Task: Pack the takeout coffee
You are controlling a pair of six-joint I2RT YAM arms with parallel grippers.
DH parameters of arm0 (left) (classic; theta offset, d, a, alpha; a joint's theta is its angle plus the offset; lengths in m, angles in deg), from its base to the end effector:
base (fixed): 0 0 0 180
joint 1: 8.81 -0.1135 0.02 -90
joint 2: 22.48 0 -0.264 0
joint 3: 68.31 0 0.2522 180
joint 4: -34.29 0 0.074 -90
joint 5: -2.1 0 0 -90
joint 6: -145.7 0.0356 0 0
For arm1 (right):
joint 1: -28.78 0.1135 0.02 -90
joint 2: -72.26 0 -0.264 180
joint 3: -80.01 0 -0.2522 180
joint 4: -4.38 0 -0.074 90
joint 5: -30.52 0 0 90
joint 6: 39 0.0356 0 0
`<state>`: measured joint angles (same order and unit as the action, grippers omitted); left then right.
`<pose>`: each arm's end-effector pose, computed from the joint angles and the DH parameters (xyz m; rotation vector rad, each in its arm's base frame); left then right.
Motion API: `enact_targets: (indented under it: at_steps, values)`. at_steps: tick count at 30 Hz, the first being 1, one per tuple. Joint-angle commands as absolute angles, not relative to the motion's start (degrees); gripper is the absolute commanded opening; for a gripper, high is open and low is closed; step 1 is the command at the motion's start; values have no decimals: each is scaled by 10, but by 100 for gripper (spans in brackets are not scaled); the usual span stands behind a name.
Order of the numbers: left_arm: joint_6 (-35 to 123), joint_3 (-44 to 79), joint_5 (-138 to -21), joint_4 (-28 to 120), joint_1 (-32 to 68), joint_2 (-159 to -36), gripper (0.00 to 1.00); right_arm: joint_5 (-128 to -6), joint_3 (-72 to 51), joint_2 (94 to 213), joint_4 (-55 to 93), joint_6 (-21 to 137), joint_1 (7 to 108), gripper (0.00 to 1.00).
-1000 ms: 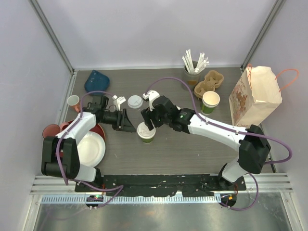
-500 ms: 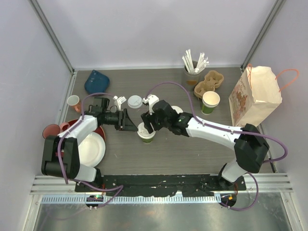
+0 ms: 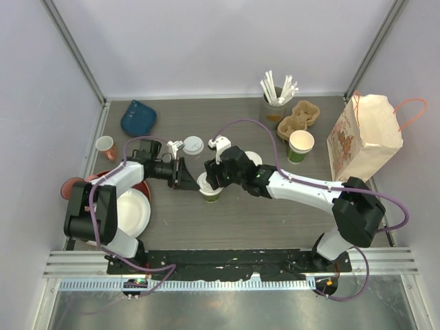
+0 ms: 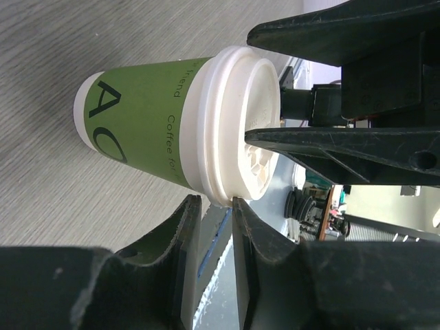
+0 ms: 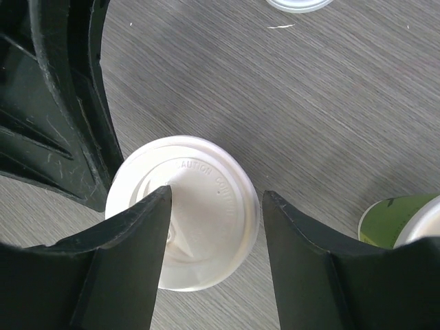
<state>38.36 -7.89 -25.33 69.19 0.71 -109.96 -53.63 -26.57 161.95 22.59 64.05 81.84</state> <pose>0.2665 -0.0767 0.1827 0.2058 2.4934 -1.6054 0.2138 0.2783 0.2449 -0.7036 2.1072 0.5425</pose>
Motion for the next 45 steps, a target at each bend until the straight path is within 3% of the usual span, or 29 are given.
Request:
enact_targets:
  at_steps: [1,4,8,25,30,36,45]
  values:
    - [382,-72,-304,682,13,-1124,24,-540,-295,1602,210,665,818,60]
    - [400,-71,-314,706,13,-1156,15,-535,-316,1591,207,675,819,59]
    - [409,-66,-327,720,13,-1189,11,-536,-347,1578,191,689,818,59]
    - [462,-41,-439,775,23,-1242,5,-538,-371,1562,185,702,815,57]
    - [449,-14,-395,775,23,-1169,13,-539,-359,1560,192,697,816,58]
    - [417,13,-349,746,23,-1093,29,-531,-340,1558,202,692,815,58]
    - [410,8,-359,753,25,-1093,29,-529,-328,1560,209,689,815,58]
